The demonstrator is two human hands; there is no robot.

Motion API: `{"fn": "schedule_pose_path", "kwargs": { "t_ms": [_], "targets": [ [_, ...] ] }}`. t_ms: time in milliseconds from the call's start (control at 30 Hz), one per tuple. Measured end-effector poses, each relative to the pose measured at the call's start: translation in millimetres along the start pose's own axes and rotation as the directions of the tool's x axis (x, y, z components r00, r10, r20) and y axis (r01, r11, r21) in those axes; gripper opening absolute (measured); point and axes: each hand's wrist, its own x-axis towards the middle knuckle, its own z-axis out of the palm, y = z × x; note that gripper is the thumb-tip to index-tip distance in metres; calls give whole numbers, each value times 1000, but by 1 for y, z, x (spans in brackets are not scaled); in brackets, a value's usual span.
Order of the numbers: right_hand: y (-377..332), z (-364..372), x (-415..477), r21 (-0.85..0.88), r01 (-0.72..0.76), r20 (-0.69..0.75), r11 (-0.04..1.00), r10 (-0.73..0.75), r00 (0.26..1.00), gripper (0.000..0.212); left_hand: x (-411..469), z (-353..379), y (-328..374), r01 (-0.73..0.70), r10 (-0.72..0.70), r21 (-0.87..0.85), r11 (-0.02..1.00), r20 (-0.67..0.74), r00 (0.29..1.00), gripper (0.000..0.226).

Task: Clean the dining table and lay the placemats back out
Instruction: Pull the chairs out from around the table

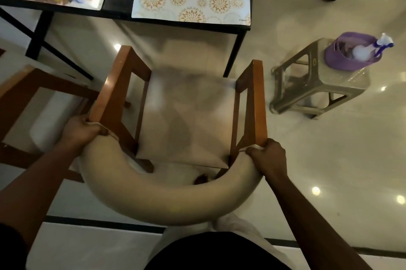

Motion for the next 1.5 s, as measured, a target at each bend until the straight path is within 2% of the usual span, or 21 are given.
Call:
{"fn": "schedule_pose_path", "kwargs": {
  "t_ms": [200,367,500,667,767,1000,1100,1200,1500],
  "targets": [
    [-20,9,6,3,3,-2,1000,-3,1000,53,7,-6,3,-17,17,-6,1000,-12,1000,56],
    [-27,17,8,17,7,10,1000,-7,1000,57,15,-18,3,9,-9,18,1000,-31,999,63],
    [-34,20,8,11,15,20,1000,-15,1000,52,23,-24,4,18,-17,26,1000,-37,999,62],
    [-41,24,12,-11,24,14,1000,-23,1000,49,42,-33,-2,27,-24,59,998,-41,999,71],
    [-43,26,12,5,16,24,1000,-16,1000,53,47,-34,-3,2,2,84,997,-47,999,70],
    [-51,21,12,-98,10,99,995,0,995,54,32,-28,-3,-86,104,169,982,-100,990,67],
    [-52,21,10,-117,15,78,993,-6,997,55,19,-25,-15,-97,120,178,979,-123,985,69],
    [-52,21,10,-101,1,69,995,6,998,59,-1,-18,-26,-88,107,121,989,-153,982,72],
    [-51,20,9,-100,-1,77,995,9,997,62,-40,2,-52,57,-74,-78,995,-225,972,97]
  ]
}}
